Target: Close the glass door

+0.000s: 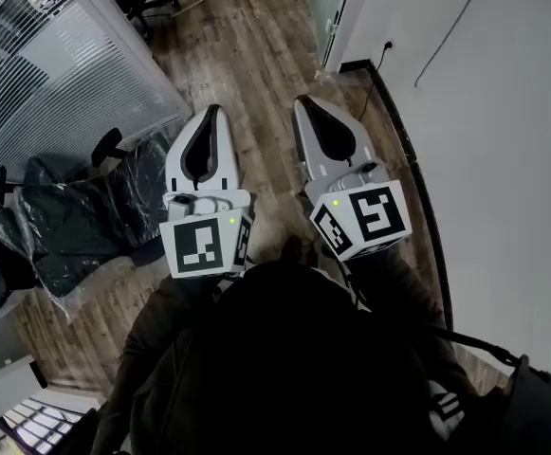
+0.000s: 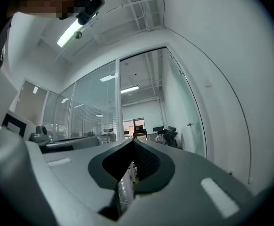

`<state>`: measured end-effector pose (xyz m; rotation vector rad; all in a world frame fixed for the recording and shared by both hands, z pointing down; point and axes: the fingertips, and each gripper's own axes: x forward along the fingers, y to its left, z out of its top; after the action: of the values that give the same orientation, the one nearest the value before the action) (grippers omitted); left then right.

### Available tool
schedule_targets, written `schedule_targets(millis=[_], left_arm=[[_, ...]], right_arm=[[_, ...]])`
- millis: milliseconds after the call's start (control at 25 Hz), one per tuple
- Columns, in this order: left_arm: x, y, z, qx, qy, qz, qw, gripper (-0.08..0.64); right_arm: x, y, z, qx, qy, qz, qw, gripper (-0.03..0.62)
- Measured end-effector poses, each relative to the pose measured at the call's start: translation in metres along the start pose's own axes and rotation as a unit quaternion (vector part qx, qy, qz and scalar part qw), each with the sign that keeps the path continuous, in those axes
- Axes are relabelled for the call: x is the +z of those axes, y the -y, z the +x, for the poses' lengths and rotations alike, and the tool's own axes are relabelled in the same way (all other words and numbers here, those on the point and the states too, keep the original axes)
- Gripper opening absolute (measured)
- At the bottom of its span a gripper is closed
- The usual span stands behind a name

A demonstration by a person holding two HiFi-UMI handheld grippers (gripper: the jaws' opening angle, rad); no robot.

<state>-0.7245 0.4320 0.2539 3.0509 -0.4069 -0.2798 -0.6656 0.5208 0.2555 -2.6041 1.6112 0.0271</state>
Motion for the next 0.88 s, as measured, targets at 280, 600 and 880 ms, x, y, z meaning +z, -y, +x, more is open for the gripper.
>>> schedule_targets(millis=[280, 600, 880], left_arm=[[-0.02, -0.025, 0.022, 0.022, -0.019, -0.004, 0.9996, -0.003], [-0.057, -0.068, 0.133, 0.025, -0.026, -0.015, 0.9992, -0.003], [-0.066, -0.082, 0.313, 0.019, -0.027, 0.006, 0.9995, -0.003]], right_arm=[[-0.017, 0.016, 0.031, 0.003, -0.013, 0.008, 1.0, 0.002], [-0.048, 0.074, 0.134, 0.012, -0.031, 0.01, 0.999, 0.002], [-0.028, 0.193, 0.271, 0.017, -0.013, 0.022, 1.0, 0.002]])
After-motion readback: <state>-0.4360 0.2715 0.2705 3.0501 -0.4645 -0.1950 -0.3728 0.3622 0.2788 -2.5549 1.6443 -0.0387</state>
